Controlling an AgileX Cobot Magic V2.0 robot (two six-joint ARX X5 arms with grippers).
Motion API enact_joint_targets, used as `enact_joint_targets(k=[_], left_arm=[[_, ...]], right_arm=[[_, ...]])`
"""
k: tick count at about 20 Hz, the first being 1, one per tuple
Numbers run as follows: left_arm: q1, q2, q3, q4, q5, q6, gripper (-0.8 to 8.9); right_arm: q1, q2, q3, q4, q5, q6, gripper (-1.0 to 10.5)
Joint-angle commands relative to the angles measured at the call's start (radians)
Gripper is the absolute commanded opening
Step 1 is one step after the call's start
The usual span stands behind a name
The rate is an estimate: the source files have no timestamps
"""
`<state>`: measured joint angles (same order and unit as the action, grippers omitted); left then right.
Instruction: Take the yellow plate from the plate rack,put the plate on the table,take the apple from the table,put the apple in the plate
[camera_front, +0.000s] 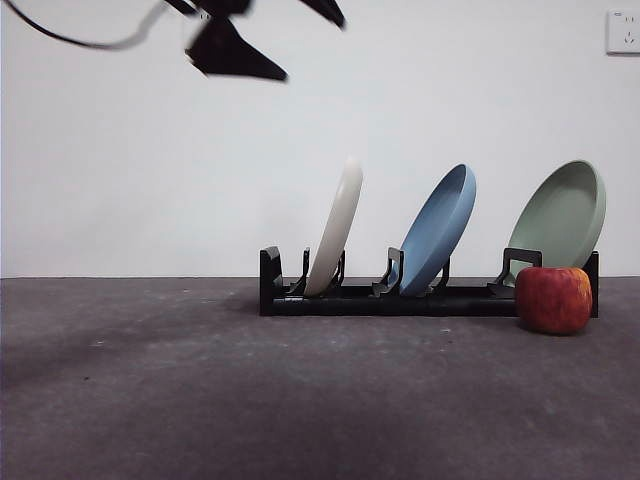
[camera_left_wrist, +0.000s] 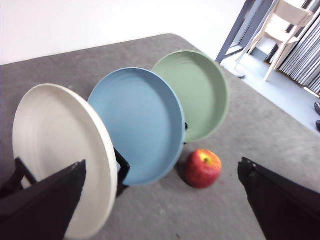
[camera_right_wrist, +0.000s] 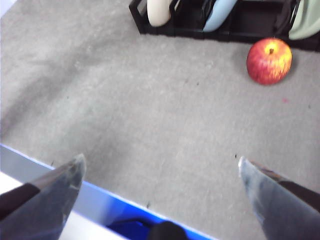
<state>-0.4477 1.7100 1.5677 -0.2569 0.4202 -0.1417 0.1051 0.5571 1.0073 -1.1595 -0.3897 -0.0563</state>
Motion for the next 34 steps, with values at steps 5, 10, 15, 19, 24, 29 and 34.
enact_joint_targets(k=[5,10,15,19,24,29,34], left_arm=[[-0.012,0.282,0.16,0.036,-0.046,0.011,5.18],[-0.019,0.359,0.16,0.084,-0.061,0.01,4.97],[-0.05,0.367,0.16,0.107,-0.112,0.014,3.34],[-0.056,0.367,0.16,0.1,-0.111,0.014,1.84],[-0.056,0.367,0.16,0.1,-0.099,0.013,-0.08],[-0.056,0.366,0.16,0.098,-0.049,0.009,-0.08],[-0.047,0.314,0.16,0.089,-0.048,-0.016,-0.08]], right_arm=[[0.002,0.0,0.002,-0.028,0.003,0.007,6.3],[0.002,0.0,0.002,-0.031,0.003,0.007,6.3],[0.002,0.0,0.002,-0.031,0.003,0.007,6.3],[0.002,-0.001,0.002,-0.032,0.002,0.014,6.3],[0.002,0.0,0.002,-0.032,0.002,0.014,6.3],[0.002,-0.001,0.002,-0.032,0.002,0.013,6.3],[0.002,-0.001,0.002,-0.032,0.002,0.013,6.3]])
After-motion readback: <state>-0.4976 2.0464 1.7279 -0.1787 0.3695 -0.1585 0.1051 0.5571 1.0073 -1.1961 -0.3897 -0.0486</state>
